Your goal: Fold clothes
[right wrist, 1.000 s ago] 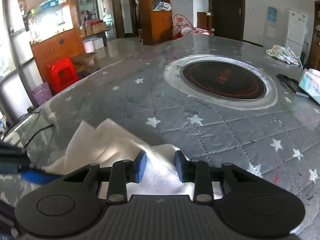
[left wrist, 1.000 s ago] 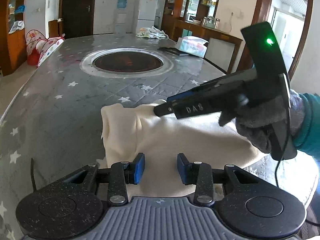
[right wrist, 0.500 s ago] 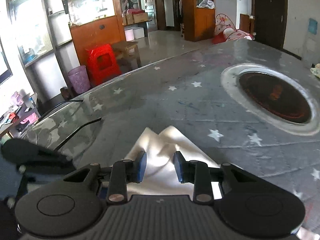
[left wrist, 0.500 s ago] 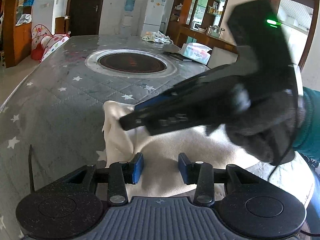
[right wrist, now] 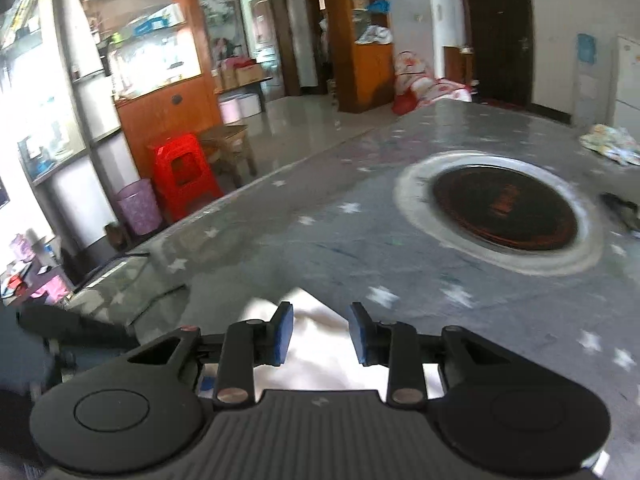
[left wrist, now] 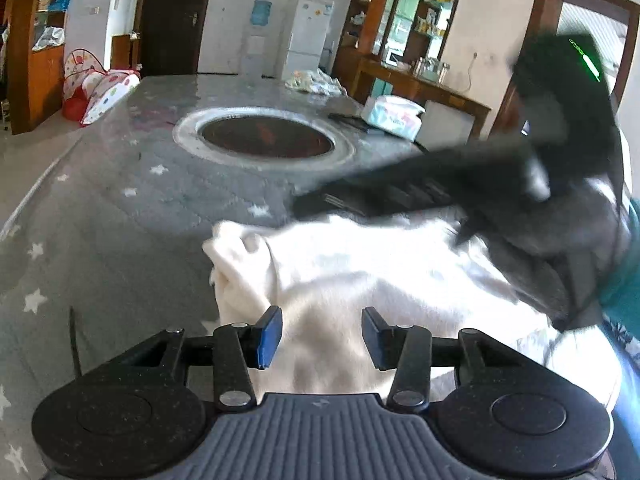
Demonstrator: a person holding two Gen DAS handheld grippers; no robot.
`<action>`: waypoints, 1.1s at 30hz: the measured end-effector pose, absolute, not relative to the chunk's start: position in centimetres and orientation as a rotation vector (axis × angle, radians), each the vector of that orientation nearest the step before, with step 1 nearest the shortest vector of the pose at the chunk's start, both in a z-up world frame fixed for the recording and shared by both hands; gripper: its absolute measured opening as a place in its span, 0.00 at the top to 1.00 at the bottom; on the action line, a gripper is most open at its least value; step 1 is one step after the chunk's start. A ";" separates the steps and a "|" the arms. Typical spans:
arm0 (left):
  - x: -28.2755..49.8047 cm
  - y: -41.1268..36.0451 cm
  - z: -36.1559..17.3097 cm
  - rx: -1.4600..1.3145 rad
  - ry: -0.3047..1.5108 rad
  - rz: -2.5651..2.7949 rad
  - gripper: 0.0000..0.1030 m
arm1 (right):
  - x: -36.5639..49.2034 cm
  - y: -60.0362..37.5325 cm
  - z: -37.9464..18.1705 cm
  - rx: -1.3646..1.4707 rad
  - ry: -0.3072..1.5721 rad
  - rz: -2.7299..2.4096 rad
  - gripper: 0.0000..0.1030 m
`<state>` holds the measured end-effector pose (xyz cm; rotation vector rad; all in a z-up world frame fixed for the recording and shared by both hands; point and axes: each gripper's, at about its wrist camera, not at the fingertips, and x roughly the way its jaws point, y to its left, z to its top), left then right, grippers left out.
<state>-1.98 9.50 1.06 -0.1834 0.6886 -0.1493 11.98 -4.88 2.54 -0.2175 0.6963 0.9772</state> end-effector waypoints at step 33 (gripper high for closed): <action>2.0 8.8 1.9 -0.190 0.704 -0.062 0.63 | 13.1 -19.7 -0.9 -0.170 0.722 0.581 0.68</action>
